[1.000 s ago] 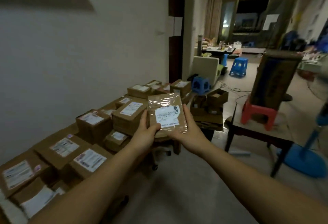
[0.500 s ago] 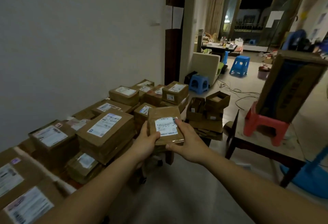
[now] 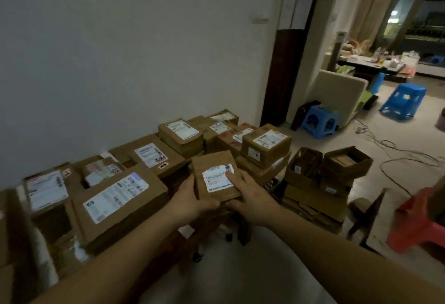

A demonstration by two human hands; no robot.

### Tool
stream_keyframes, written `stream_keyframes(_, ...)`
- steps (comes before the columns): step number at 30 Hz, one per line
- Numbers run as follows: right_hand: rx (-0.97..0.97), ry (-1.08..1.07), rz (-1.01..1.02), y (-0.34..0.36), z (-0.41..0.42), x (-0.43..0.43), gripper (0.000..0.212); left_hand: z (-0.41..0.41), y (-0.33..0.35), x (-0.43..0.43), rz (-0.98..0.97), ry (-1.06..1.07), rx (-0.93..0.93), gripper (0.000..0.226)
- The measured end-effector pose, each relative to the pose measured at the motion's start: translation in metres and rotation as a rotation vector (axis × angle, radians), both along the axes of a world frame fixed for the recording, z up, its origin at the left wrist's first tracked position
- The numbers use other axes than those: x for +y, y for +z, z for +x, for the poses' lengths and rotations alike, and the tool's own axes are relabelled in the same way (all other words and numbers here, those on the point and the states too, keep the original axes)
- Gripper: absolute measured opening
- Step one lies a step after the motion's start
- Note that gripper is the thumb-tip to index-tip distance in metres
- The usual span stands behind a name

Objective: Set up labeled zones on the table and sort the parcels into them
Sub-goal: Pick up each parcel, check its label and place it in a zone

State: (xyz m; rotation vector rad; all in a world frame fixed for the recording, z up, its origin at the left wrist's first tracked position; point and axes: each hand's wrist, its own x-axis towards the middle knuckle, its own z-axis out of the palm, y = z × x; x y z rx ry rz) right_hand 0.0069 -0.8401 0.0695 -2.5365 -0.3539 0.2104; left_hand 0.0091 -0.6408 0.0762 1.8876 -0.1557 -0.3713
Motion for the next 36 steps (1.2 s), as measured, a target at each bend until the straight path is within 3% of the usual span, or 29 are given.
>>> stream_keyframes(7, 0.059, 0.357, -0.085, -0.043, 0.076, -0.012, 0.084, -0.001, -0.045, -0.032, 0.045, 0.375, -0.091, 0.084)
stream_keyframes(10, 0.092, 0.463, -0.086, -0.055, 0.09, -0.009, 0.086, -0.004, -0.056, -0.038, 0.121, 0.451, -0.103, 0.085)
stream_keyframes(15, 0.01, 0.575, -0.27, -0.072, 0.105, 0.003, 0.083, 0.0, -0.083, -0.039, 0.221, 0.567, -0.035, 0.085)
stream_keyframes(29, -0.151, 0.634, -0.544, -0.124, 0.136, 0.012, 0.076, 0.035, -0.147, -0.044, 0.416, 0.538, 0.14, 0.081)
stream_keyframes(36, -0.187, 0.624, -0.653, -0.136, 0.146, 0.028, 0.075, 0.054, -0.153, -0.042, 0.569, 0.509, 0.076, 0.074)
